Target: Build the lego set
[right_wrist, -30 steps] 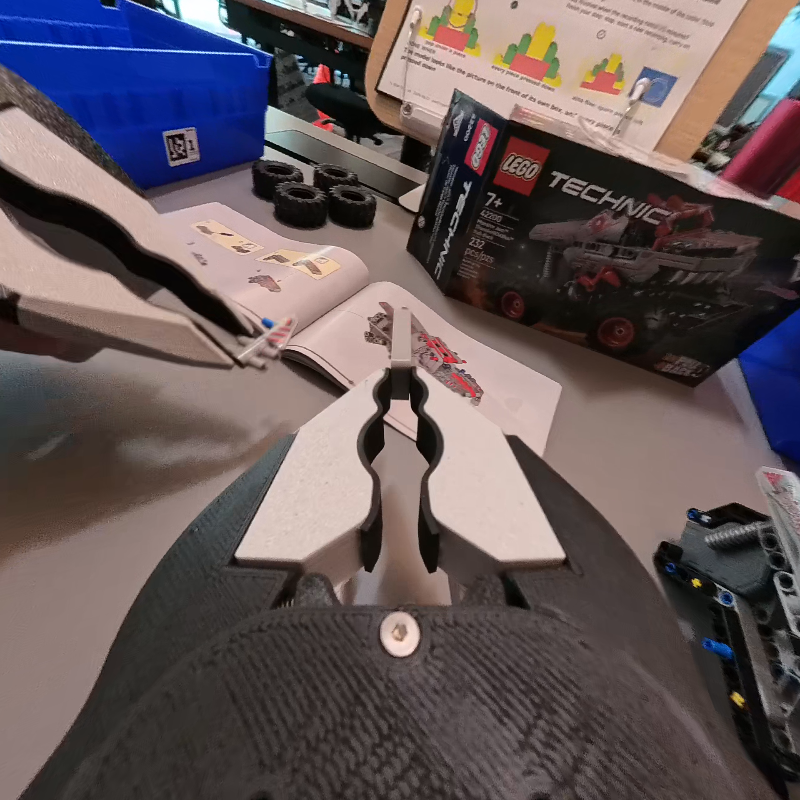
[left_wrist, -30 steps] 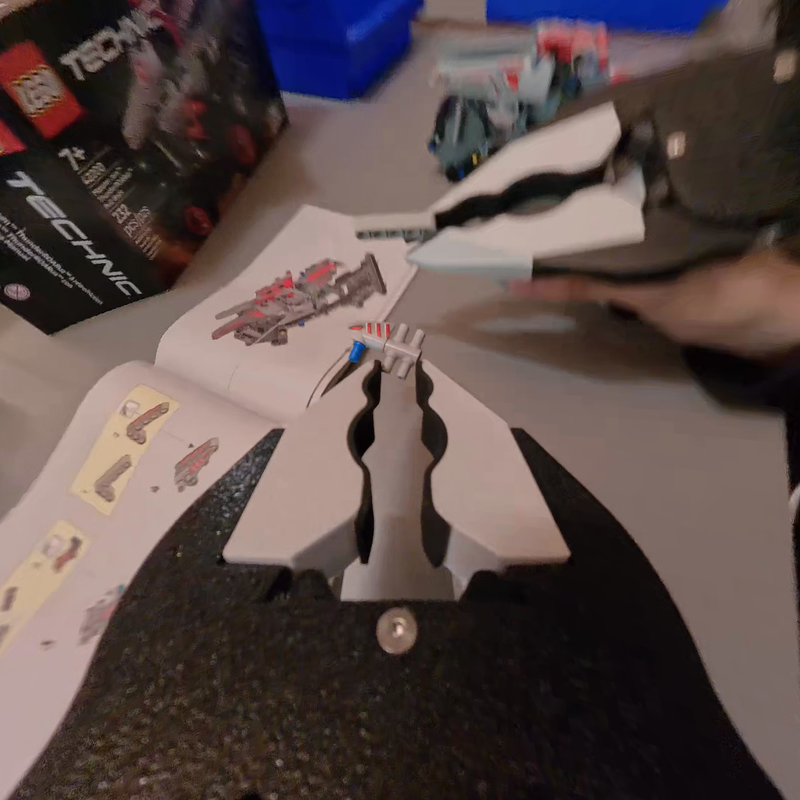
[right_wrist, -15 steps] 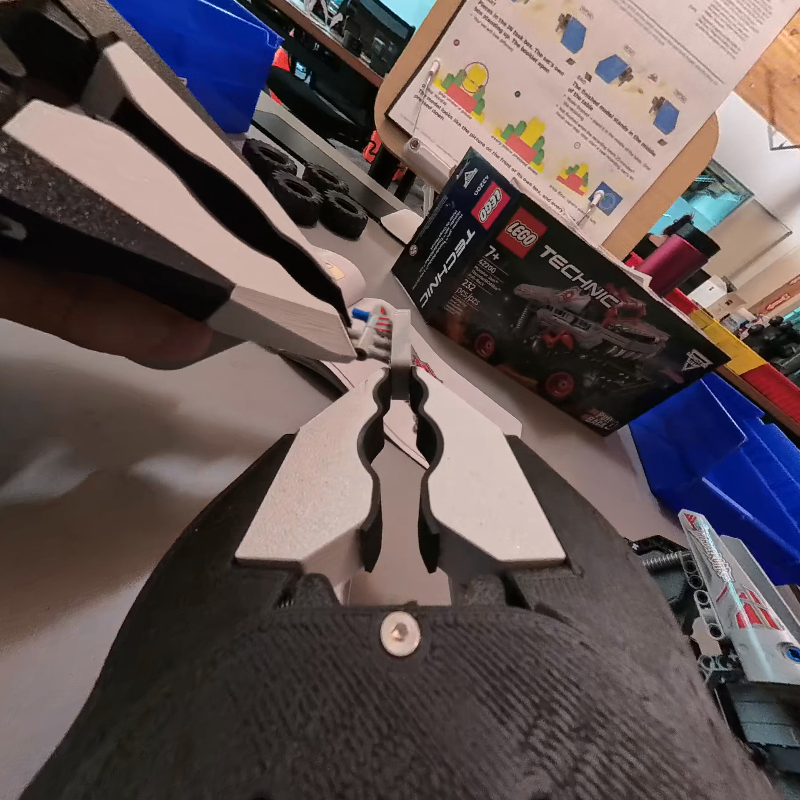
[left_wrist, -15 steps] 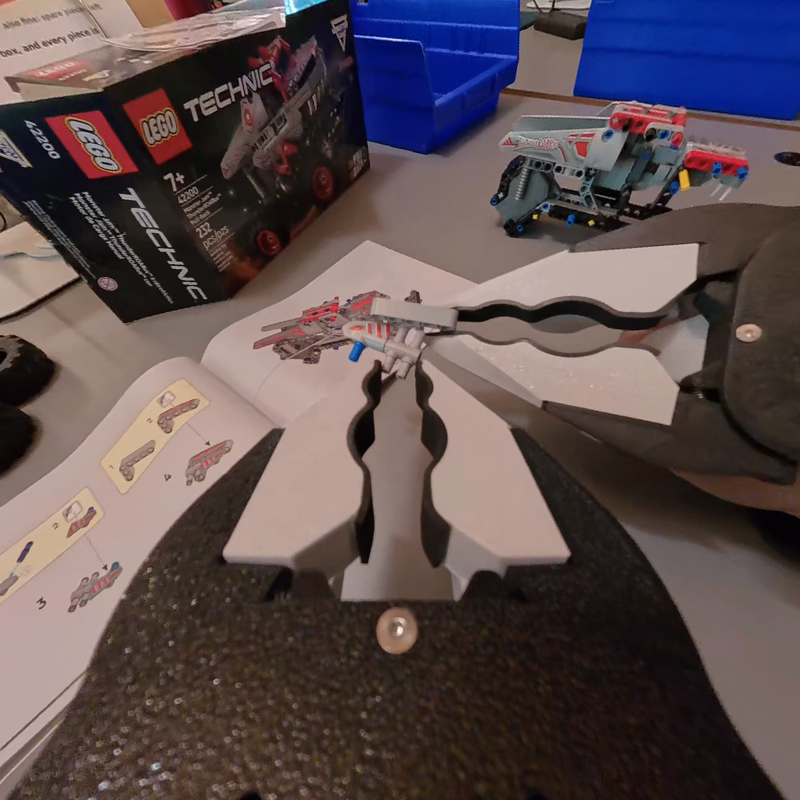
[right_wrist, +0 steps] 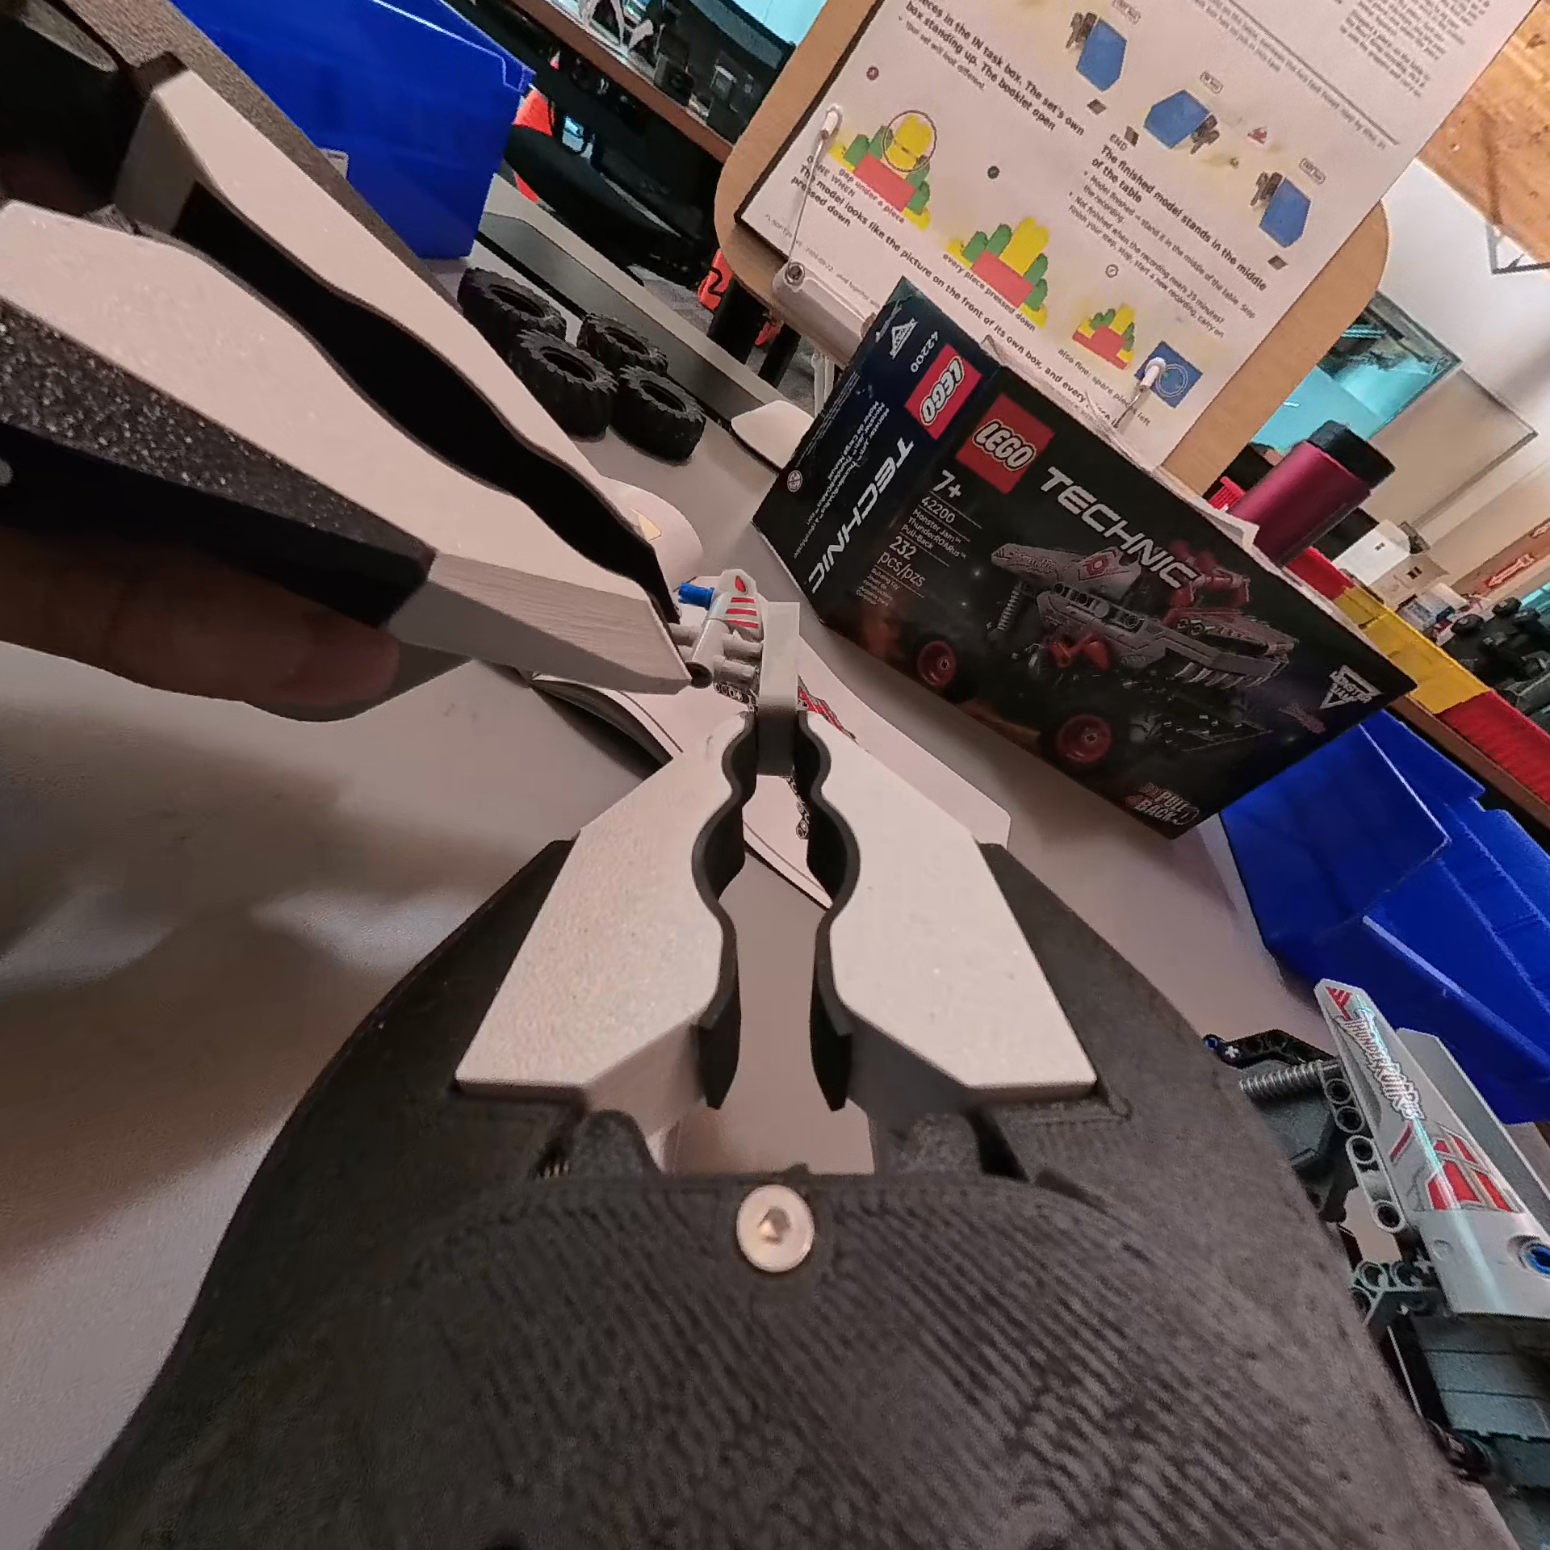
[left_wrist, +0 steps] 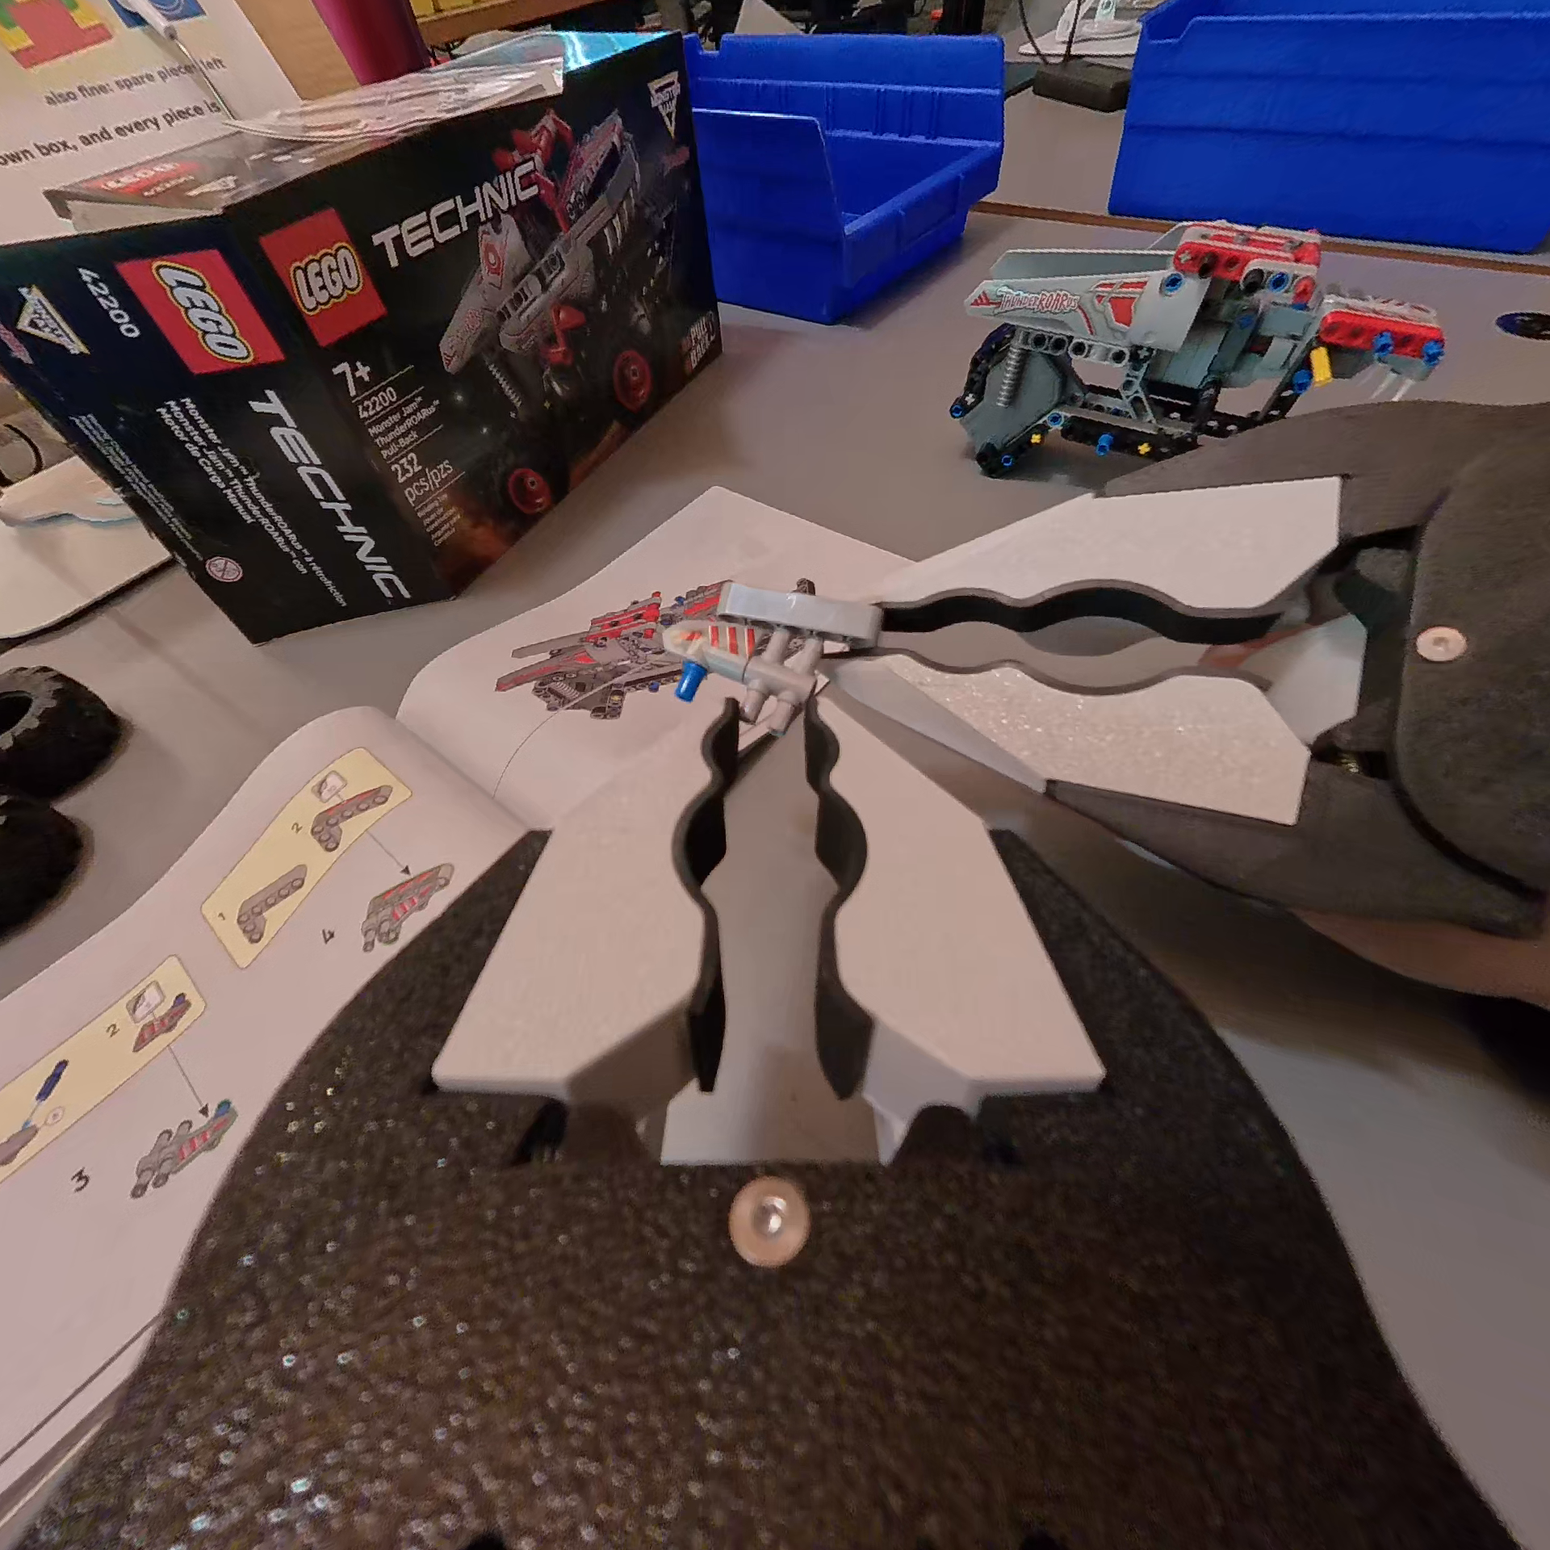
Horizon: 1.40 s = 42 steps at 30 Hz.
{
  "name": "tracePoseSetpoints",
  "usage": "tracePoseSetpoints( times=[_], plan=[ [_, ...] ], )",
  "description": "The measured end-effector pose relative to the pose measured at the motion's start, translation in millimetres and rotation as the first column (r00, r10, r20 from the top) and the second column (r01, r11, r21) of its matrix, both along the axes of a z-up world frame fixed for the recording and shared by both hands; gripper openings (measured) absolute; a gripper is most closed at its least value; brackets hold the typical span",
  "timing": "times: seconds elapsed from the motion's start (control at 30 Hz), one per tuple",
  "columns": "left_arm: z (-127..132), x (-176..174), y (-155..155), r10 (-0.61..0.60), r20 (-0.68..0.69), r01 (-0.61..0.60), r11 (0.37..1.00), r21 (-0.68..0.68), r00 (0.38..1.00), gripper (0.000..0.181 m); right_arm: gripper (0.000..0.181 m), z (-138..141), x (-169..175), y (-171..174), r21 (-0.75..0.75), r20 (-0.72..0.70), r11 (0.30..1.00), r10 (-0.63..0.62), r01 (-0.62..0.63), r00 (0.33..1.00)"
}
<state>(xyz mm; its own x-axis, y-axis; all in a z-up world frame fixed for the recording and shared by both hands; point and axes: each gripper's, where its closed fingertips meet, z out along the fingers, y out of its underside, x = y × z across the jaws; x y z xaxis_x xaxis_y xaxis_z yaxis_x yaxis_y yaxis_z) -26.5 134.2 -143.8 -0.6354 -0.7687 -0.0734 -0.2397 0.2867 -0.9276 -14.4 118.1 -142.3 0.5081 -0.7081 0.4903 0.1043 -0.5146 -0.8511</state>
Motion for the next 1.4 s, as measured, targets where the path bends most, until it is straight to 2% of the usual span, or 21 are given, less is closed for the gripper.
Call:
tracePoseSetpoints(
  times=[0.2, 0.3, 0.4, 0.47, 0.57, 0.67, 0.73, 0.83, 0.97, 1.03, 1.1, 1.17, 1.23, 1.4],
  plan=[
    [0, -2, -3, -0.025, 0.010, 0.025, 1.000, 0.005, 1.000, 0.013, 0.006, 0, 0, -1, -0.009, 0.007, 1.000, -0.002, 0.002, 1.000],
    [5, -5, -11, -0.083, 0.048, 0.083, 0.997, 0.010, 0.995, 0.013, 0.006, 3, -1, -5, 0.004, 0.019, 1.000, -0.016, 0.015, 1.000],
    [20, -14, -30, -0.205, 0.113, 0.208, 0.978, -0.016, 0.972, 0.013, 0.006, 9, -4, -20, 0.028, 0.044, 0.998, -0.062, 0.061, 0.997],
    [33, -24, -51, -0.313, 0.148, 0.321, 0.947, -0.029, 0.938, 0.013, 0.006, 16, -9, -38, 0.071, 0.046, 0.992, -0.109, 0.106, 0.993],
    [40, -40, -87, -0.505, 0.201, 0.497, 0.863, 0.096, 0.839, 0.013, 0.007, 26, -24, -80, 0.139, 0.062, 0.968, -0.217, 0.207, 0.974],
    [39, -43, -123, -0.623, 0.205, 0.580, 0.780, 0.235, 0.755, 0.013, 0.006, 36, -43, -132, 0.221, 0.053, 0.915, -0.356, 0.336, 0.933],
    [40, -43, -149, -0.662, 0.180, 0.615, 0.746, 0.255, 0.728, 0.013, 0.006, 36, -52, -158, 0.304, -0.004, 0.866, -0.415, 0.396, 0.910],
    [37, -43, -182, -0.682, 0.121, 0.642, 0.723, 0.255, 0.721, 0.013, 0.006, 33, -59, -184, 0.375, -0.063, 0.809, -0.465, 0.453, 0.883],
    [26, -46, -214, -0.675, 0.043, 0.641, 0.717, 0.272, 0.737, 0.013, 0.006, 35, -73, -225, 0.350, -0.057, 0.763, -0.562, 0.544, 0.825],
    [20, -51, -229, -0.667, 0.004, 0.639, 0.715, 0.284, 0.745, 0.013, 0.006, 26, -78, -228, 0.349, -0.120, 0.788, -0.500, 0.507, 0.858],
    [16, -58, -240, -0.667, -0.021, 0.641, 0.705, 0.303, 0.744, 0.013, 0.006, 17, -83, -238, 0.366, -0.192, 0.773, -0.482, 0.518, 0.855],
    [15, -64, -249, -0.663, -0.032, 0.641, 0.708, 0.295, 0.747, 0.013, 0.006, 11, -88, -245, 0.342, -0.211, 0.791, -0.460, 0.506, 0.862],
    [13, -67, -253, -0.656, -0.043, 0.639, 0.716, 0.281, 0.753, 0.013, 0.006, 8, -91, -258, 0.328, -0.221, 0.778, -0.489, 0.536, 0.844],
    [7, -67, -250, -0.644, -0.046, 0.628, 0.724, 0.284, 0.763, 0.013, 0.006, 2, -90, -259, 0.339, -0.251, 0.781, -0.461, 0.524, 0.851]
  ],
)
